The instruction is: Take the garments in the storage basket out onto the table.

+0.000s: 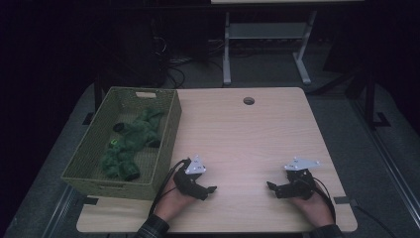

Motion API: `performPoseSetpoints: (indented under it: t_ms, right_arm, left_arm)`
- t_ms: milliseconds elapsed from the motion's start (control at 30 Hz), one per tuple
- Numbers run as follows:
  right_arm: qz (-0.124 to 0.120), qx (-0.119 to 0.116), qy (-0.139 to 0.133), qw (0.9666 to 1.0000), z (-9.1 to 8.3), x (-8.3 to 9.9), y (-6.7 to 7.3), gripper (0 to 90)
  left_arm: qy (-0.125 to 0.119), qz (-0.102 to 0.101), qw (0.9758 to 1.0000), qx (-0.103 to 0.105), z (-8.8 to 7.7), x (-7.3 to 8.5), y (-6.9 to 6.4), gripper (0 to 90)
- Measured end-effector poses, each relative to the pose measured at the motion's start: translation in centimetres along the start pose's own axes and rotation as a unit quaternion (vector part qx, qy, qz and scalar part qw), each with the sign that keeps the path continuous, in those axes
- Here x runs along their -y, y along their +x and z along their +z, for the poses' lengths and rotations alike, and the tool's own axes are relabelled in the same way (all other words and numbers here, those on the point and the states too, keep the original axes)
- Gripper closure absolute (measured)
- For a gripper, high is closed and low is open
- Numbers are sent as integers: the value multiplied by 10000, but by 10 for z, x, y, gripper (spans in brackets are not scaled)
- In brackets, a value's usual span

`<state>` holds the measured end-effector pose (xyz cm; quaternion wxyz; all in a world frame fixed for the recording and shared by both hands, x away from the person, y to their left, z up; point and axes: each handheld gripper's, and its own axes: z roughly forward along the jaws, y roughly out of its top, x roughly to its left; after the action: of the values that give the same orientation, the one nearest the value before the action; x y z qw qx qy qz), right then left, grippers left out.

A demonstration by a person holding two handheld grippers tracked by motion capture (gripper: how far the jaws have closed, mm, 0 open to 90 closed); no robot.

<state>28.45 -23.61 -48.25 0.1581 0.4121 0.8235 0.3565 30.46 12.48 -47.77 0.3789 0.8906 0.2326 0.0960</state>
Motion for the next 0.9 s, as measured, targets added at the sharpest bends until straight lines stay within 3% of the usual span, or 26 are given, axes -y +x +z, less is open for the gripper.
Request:
performPoseSetpoints:
  t_ms: [667,900]
  right_arm:
    - [21,7,14,10000,-2,2,1,76]
    - [20,7,14,10000,-2,2,1,76]
  left_arm:
    - [76,-96,9998,-158,0,-6,6,137]
    - [34,-79,9999,-89,-4,-10,7,137]
